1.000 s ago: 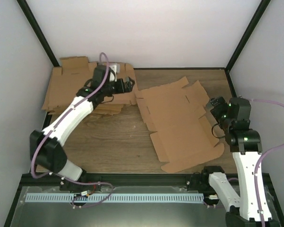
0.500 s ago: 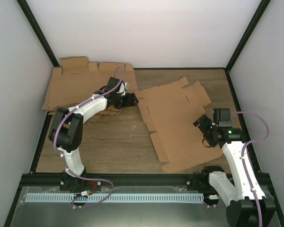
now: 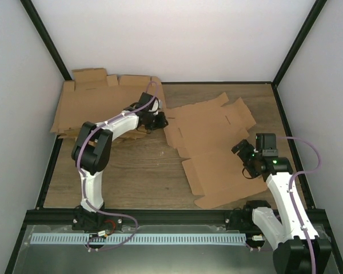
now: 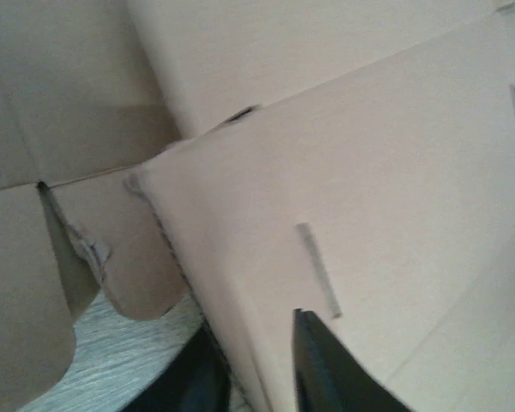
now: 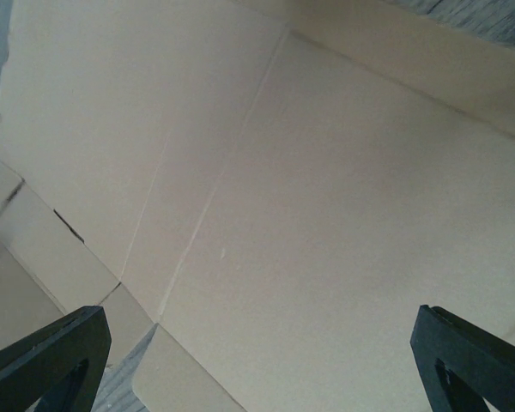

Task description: Fold the paper box

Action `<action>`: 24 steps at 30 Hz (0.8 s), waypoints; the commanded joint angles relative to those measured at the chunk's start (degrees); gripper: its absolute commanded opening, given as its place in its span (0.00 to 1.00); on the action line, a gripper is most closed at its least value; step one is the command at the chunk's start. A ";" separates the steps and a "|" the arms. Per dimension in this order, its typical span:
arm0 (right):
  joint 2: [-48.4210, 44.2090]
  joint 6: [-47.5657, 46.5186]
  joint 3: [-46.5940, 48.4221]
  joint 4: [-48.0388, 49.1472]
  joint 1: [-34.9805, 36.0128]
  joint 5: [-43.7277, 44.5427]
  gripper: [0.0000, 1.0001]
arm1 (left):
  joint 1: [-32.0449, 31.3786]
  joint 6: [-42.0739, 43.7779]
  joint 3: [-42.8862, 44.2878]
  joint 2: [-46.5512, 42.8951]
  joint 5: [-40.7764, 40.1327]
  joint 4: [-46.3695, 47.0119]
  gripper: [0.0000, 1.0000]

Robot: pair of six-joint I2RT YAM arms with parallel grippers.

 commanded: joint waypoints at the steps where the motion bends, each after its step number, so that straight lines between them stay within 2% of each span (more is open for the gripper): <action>1: 0.47 -0.34 0.00 1.52 0.46 0.31 1.00 | -3.33 0.35 1.42 -2.01 -9.17 -2.53 0.13; 3: 0.60 -0.62 -0.27 1.95 0.46 0.73 1.00 | -4.62 0.14 0.97 -4.44 -13.63 -3.15 0.04; 9: 1.87 -4.08 -0.86 5.42 0.45 -1.39 1.00 | -6.52 -3.03 -5.92 -15.51 -22.14 -0.84 0.04; 18: 4.14 -17.76 0.19 14.41 0.53 -9.80 1.00 | -6.56 -14.33 -28.00 -40.50 -27.15 8.25 0.04; 21: 5.71 -22.57 1.01 16.81 0.45 -12.44 1.00 | -6.87 -11.90 -35.18 -48.84 -26.42 13.80 0.04; 24: 8.43 -26.14 1.12 19.45 0.47 -16.14 1.00 | -7.22 -5.02 -39.03 -54.41 -25.79 15.26 0.04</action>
